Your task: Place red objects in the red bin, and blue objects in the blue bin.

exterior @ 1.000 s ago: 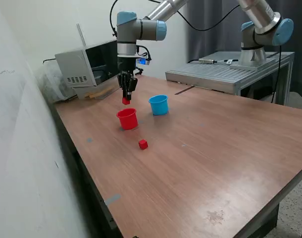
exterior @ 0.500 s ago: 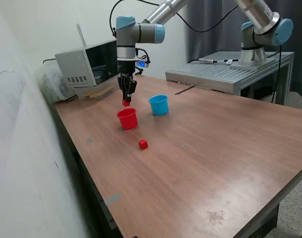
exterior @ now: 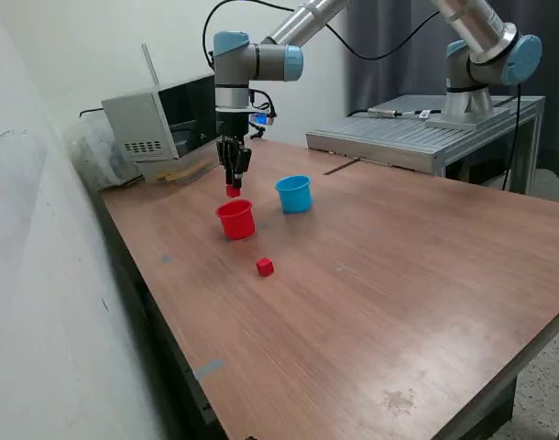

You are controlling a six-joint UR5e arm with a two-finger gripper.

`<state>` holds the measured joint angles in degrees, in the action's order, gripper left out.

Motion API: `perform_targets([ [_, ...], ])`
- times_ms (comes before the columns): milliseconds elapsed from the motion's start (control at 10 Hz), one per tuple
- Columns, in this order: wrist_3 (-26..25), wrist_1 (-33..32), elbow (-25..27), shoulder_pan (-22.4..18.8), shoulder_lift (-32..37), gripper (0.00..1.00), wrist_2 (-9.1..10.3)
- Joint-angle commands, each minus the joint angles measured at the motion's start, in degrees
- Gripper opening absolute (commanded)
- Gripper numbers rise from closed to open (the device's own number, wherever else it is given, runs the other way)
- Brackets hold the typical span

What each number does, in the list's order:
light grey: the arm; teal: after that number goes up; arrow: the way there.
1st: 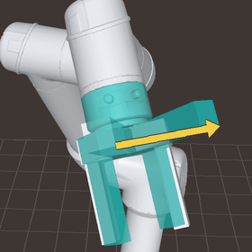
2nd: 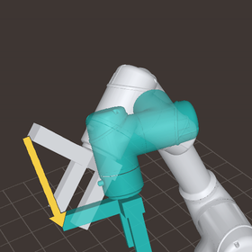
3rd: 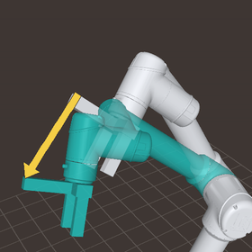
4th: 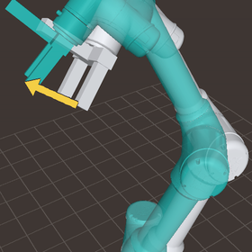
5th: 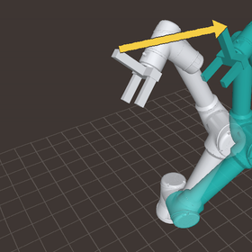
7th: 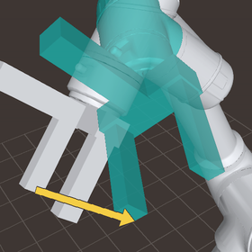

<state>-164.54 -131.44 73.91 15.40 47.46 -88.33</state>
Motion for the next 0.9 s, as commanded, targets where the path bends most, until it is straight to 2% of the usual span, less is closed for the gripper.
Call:
perform_targets([
  [0, 0.0, 0.0, 0.0, 0.1, 0.0, 1.0, 0.0],
  [400, 0.3, 0.1, 0.1, 0.1, 0.6, 1.0, -0.26],
  [500, 0.3, 0.2, 1.1, -0.4, 2.4, 1.0, -0.87],
  [700, 0.2, 0.9, 3.5, -1.7, 7.6, 1.0, -0.88],
  [800, 0.2, 1.9, 4.4, -4.6, 10.7, 1.0, -0.79],
])
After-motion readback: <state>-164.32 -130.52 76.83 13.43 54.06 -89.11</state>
